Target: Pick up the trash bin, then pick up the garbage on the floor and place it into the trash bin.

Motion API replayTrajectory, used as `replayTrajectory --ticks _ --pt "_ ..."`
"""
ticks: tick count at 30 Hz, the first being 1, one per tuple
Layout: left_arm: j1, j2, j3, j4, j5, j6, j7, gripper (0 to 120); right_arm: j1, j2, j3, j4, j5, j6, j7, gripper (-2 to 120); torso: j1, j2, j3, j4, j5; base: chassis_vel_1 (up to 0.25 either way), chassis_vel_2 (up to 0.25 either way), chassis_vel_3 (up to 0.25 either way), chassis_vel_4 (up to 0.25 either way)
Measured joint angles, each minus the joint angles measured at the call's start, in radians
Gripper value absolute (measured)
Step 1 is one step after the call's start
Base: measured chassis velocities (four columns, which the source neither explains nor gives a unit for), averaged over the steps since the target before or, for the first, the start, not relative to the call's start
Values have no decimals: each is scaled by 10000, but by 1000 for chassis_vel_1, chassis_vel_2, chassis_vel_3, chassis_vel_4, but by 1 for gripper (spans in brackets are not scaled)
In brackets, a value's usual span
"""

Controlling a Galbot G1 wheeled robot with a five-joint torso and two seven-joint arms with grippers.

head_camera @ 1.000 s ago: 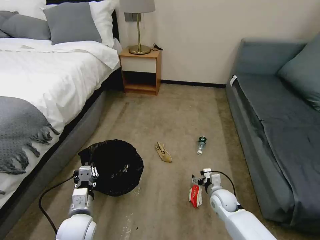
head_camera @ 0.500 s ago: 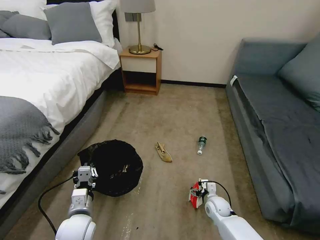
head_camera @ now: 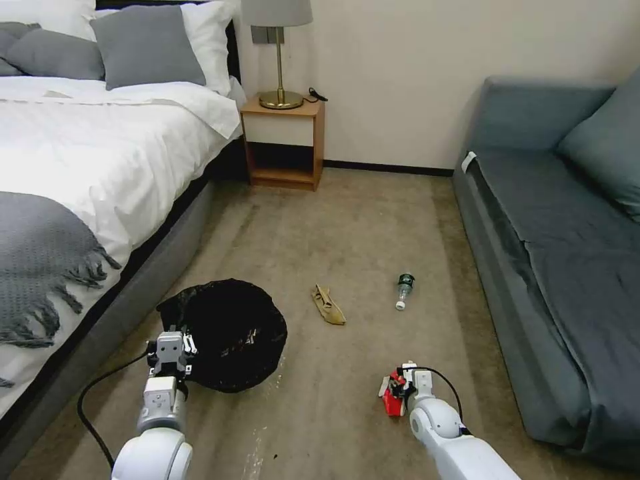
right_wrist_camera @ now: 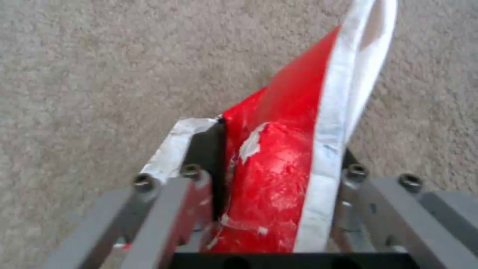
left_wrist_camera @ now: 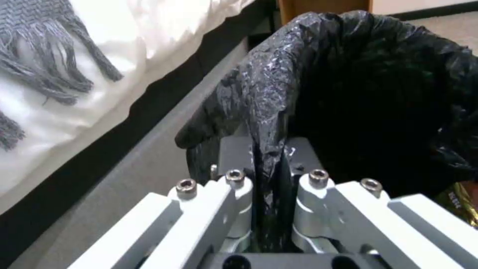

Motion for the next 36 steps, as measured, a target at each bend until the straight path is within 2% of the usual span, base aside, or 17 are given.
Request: replayTrajectory --ticks 2,11,23,27,36 --pt "48 -12 -3 -1 27 -18 32 6 -31 0 35 -12 -26 18 -17 21 0 0 0 -1 0 0 0 0 0" --pt "155 -50 -9 -75 65 -53 40 6 -66 -47 144 -18 -55 41 -43 4 0 -1 1 -7 -2 0 0 0 0" --pt "249 -106 21 -83 186 -88 122 6 285 -92 153 -96 -349 434 37 2 0 -3 3 -12 -5 0 0 0 0" --pt "263 -113 47 -84 232 -88 151 6 633 79 92 -325 -612 1559 54 2 1 -3 3 -8 -2 0 0 0 0" --pt "294 -88 49 -64 285 -121 218 6 989 555 -33 -278 -515 2839 97 2 1 -3 2 -6 -2 0 0 0 0"
